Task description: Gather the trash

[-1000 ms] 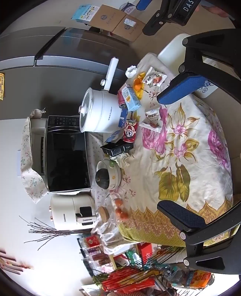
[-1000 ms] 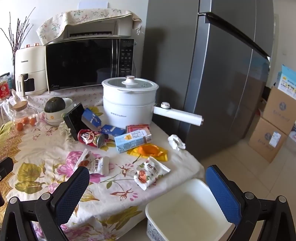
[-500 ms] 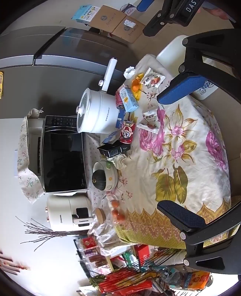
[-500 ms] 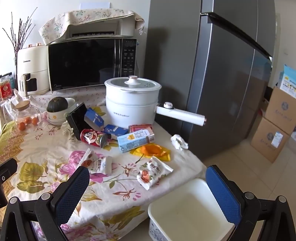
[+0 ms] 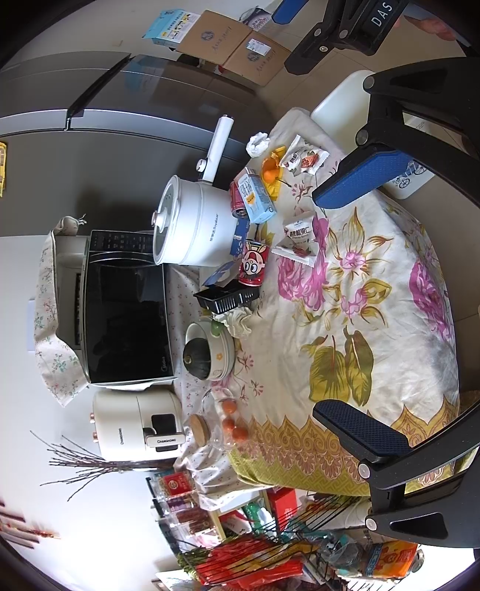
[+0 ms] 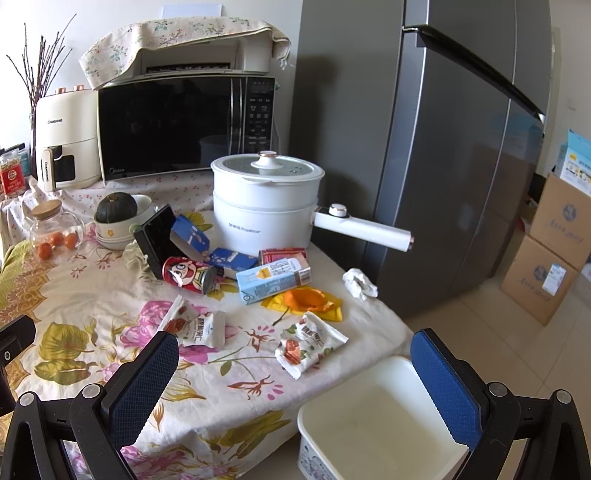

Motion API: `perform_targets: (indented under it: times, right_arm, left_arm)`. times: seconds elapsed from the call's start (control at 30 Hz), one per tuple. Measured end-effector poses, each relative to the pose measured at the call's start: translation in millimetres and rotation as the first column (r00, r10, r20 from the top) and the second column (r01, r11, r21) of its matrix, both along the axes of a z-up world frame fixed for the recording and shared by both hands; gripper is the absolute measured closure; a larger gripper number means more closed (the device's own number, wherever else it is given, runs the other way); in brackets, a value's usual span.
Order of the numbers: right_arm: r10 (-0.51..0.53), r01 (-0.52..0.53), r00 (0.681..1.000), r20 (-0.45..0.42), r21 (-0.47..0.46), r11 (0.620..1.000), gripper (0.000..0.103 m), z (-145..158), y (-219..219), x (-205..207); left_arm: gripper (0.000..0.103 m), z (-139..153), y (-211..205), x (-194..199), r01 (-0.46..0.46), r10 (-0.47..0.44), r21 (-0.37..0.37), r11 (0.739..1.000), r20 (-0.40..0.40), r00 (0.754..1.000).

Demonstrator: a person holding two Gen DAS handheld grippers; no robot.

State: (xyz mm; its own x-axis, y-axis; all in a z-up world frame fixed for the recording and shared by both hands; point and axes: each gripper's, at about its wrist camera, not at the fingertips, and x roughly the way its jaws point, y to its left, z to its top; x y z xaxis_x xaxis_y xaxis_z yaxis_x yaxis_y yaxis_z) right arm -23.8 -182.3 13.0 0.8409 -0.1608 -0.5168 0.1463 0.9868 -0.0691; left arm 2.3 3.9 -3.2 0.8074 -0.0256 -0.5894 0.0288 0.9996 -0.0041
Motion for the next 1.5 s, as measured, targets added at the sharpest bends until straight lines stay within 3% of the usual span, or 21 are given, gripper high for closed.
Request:
perform_targets:
  times: [1.5]
  right_arm:
    - [0.007,-0.007,1.000,-0.010,0.007,1.000,0.000,-4.4,2.0,-0.7]
  left_arm:
    - [0.000,2.9,3.7,-2.5,-0.002,0.002,-0.002,1.000,0.006,1.000]
